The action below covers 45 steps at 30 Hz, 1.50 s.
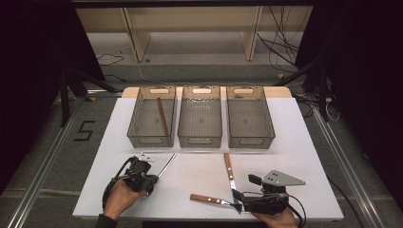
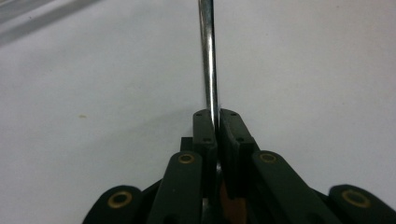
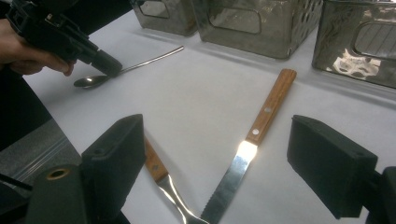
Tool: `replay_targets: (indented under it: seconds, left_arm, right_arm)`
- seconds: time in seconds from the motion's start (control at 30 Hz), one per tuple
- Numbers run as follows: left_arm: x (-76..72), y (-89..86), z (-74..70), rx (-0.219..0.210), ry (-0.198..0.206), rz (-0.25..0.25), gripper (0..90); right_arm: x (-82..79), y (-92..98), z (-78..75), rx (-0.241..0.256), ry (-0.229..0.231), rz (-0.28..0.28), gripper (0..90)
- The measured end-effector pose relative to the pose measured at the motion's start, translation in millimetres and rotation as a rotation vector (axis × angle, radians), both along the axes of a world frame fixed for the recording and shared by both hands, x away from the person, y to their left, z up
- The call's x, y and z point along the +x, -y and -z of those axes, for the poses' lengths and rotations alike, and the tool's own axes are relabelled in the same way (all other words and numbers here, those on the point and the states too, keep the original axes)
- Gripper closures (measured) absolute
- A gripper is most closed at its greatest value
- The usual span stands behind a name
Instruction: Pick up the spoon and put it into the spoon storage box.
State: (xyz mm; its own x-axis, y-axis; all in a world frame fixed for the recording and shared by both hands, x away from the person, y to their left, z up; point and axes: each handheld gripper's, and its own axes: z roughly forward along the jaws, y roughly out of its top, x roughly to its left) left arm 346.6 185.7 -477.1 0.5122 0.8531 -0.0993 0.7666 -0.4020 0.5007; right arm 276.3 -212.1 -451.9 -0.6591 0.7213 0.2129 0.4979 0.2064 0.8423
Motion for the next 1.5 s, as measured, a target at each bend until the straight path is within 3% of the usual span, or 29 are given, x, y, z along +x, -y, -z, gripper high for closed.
replay_targets:
  seconds: [0.33, 0.5, 0.67, 0.9, 1.5]
  left_arm:
    - [5.4, -9.4, 0.9, -0.067, -0.038, 0.008, 85.3]
    - [7.3, -14.0, 0.6, -0.066, -0.032, 0.007, 85.3]
    - [8.0, -20.1, -1.7, -0.104, -0.042, 0.008, 85.3]
    - [8.8, -20.9, 0.8, -0.126, -0.042, 0.013, 85.4]
    - [7.7, -19.6, -1.5, -0.253, -0.042, 0.063, 85.4]
  right_arm:
    - [0.5, 0.8, 0.0, 0.002, -0.002, 0.004, 20.2]
    - [1.1, 0.2, 1.2, -0.001, -0.001, 0.004, 20.4]
    - [0.7, 0.8, 0.8, 0.003, -0.002, 0.002, 20.6]
    - [0.9, 0.0, 1.5, -0.001, -0.001, 0.0, 20.7]
    - [-0.2, -2.3, 0.4, 0.004, 0.001, -0.006, 20.9]
